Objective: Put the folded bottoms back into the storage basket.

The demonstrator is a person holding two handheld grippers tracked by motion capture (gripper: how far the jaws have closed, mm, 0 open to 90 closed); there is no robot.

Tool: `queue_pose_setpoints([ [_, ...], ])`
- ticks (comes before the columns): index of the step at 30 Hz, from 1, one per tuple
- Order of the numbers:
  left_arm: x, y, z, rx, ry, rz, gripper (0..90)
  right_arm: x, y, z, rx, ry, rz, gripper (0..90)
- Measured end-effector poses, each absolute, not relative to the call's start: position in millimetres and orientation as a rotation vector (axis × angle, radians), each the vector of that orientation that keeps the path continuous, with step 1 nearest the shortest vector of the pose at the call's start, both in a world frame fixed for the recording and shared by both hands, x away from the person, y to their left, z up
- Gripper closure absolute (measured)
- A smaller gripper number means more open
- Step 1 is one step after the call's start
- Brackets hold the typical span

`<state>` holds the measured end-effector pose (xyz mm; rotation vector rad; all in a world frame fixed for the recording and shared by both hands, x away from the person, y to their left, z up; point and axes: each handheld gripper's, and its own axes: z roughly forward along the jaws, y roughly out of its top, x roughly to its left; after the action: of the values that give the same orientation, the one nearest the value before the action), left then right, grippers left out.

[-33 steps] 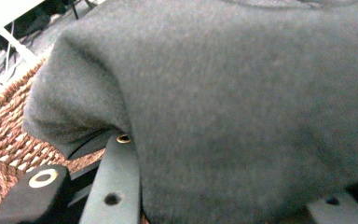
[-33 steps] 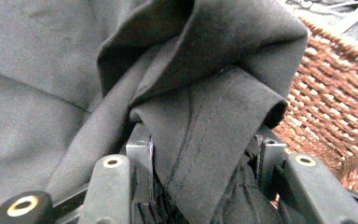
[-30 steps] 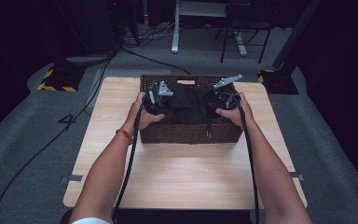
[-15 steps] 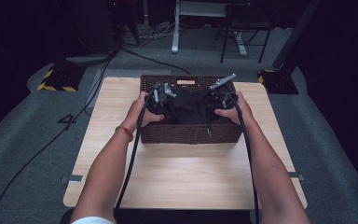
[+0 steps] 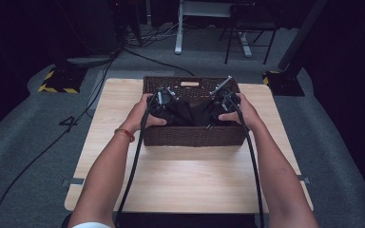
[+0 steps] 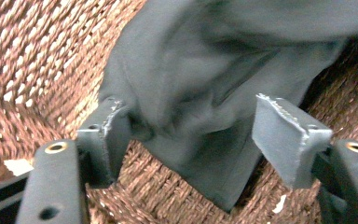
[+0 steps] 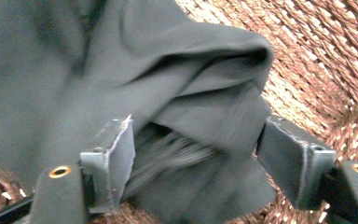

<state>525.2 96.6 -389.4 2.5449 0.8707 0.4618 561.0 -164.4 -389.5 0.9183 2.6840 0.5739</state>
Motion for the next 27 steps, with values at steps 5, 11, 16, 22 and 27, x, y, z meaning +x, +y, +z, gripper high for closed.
queue_pose_setpoints([
  [5,520,108,-382,2.435,0.9,0.466,21.1,559,-170,-391,0.945,2.671,0.579,25.4],
  [11,510,113,-374,2.393,0.872,0.489,18.5,552,-180,-382,0.981,2.598,0.719,25.9],
  [16,503,112,-371,2.359,0.849,0.492,18.4,546,-186,-378,0.966,2.566,0.795,26.9],
  [22,488,116,-360,2.269,0.821,0.509,19.2,533,-194,-366,0.949,2.503,0.914,28.7],
  [27,477,124,-353,2.22,0.794,0.508,18.5,519,-198,-357,0.888,2.452,0.939,30.9],
])
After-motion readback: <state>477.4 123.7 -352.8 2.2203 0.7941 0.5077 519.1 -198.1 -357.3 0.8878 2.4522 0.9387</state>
